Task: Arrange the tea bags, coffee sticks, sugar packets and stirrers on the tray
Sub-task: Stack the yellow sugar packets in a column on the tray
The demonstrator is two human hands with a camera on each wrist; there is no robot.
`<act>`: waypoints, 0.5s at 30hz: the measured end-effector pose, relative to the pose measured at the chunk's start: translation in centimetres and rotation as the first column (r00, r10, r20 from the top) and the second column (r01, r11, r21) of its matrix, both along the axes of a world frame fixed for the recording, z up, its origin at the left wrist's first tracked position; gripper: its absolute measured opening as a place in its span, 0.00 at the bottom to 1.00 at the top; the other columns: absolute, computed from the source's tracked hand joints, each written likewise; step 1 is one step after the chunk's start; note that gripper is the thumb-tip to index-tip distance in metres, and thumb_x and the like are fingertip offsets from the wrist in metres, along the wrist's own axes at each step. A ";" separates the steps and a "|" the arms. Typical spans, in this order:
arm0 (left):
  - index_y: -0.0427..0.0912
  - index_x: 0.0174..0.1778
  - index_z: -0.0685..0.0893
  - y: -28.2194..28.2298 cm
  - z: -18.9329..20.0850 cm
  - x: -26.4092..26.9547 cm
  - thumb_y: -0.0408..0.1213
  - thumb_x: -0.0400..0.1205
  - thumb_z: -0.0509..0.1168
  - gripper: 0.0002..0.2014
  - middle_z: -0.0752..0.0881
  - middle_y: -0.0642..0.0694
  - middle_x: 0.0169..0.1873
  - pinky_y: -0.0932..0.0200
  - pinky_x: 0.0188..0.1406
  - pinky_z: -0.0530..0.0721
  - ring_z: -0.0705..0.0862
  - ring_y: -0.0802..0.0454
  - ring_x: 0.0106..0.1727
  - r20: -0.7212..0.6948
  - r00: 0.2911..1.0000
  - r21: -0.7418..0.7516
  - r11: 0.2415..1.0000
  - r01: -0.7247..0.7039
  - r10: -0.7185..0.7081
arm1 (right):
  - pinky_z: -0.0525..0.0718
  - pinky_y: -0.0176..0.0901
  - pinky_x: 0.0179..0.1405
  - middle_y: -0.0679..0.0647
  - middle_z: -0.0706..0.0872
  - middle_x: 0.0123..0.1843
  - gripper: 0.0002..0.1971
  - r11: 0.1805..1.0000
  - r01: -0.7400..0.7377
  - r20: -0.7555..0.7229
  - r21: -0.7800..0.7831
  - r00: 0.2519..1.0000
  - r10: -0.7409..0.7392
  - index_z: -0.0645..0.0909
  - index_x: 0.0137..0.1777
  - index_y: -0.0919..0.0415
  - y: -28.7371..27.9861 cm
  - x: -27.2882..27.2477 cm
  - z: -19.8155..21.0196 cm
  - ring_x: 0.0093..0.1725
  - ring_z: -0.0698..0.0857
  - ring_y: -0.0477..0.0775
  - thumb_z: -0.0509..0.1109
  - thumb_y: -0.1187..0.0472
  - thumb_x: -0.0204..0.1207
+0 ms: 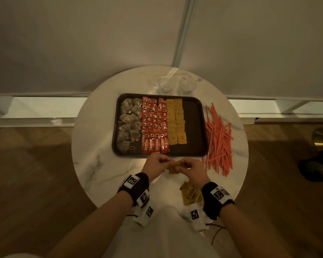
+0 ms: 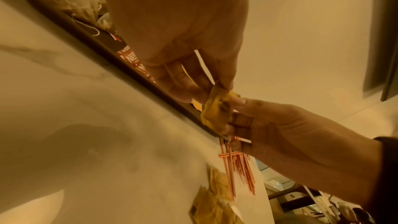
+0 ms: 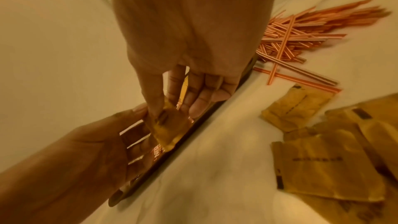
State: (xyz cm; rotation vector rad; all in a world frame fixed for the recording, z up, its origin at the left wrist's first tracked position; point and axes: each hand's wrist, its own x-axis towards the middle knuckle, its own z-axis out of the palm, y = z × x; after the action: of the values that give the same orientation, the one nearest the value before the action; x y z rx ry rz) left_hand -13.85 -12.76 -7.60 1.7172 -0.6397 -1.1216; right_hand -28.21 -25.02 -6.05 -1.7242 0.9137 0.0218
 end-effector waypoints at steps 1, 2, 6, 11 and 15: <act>0.50 0.47 0.92 -0.1 0.0 0.0 0.35 0.81 0.72 0.05 0.91 0.55 0.40 0.67 0.39 0.85 0.87 0.60 0.42 -0.006 1.000 -0.009 1.000 -0.008 0.008 | 0.84 0.39 0.51 0.49 0.92 0.43 0.03 1.000 -0.002 -0.002 0.017 1.000 0.002 0.89 0.46 0.53 0.0 0.0 0.0 0.45 0.89 0.46 0.78 0.62 0.74; 0.49 0.47 0.92 -0.2 -0.1 0.1 0.35 0.81 0.72 0.05 0.91 0.55 0.39 0.66 0.39 0.84 0.87 0.60 0.41 -0.009 1.000 -0.014 1.000 -0.018 0.018 | 0.85 0.42 0.51 0.49 0.92 0.41 0.04 1.000 -0.002 -0.006 0.025 1.000 0.002 0.89 0.44 0.51 0.1 0.0 -0.2 0.44 0.90 0.47 0.78 0.62 0.75; 0.47 0.49 0.91 -0.1 -0.3 0.0 0.35 0.82 0.71 0.05 0.91 0.52 0.41 0.64 0.39 0.85 0.87 0.57 0.43 -0.057 0.997 -0.012 0.998 -0.059 0.058 | 0.79 0.28 0.41 0.49 0.91 0.39 0.03 1.000 -0.002 0.005 -0.016 1.000 0.002 0.89 0.42 0.52 0.7 0.0 -0.3 0.37 0.86 0.39 0.80 0.61 0.72; 0.50 0.47 0.90 0.1 -0.4 0.0 0.36 0.80 0.73 0.04 0.91 0.55 0.40 0.66 0.35 0.84 0.88 0.59 0.42 -0.097 0.995 0.006 1.000 0.029 -0.029 | 0.81 0.34 0.43 0.48 0.92 0.39 0.04 0.999 0.045 -0.011 0.013 0.999 -0.045 0.89 0.41 0.49 1.2 -0.4 -0.7 0.40 0.88 0.42 0.81 0.58 0.71; 0.46 0.48 0.91 0.0 -0.5 0.6 0.37 0.80 0.74 0.04 0.91 0.51 0.40 0.64 0.35 0.85 0.88 0.54 0.42 -0.046 0.998 0.028 0.999 0.036 -0.034 | 0.82 0.33 0.43 0.48 0.91 0.40 0.04 0.998 0.062 -0.007 0.016 0.998 -0.062 0.90 0.45 0.53 1.6 -0.9 -1.1 0.41 0.88 0.42 0.80 0.57 0.72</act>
State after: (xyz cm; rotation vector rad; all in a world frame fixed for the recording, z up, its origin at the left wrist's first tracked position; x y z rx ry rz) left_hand -13.21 -12.73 -8.14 1.7062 -0.6303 -1.1962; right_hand -29.07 -23.47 -7.12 -1.6811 0.9687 -0.0062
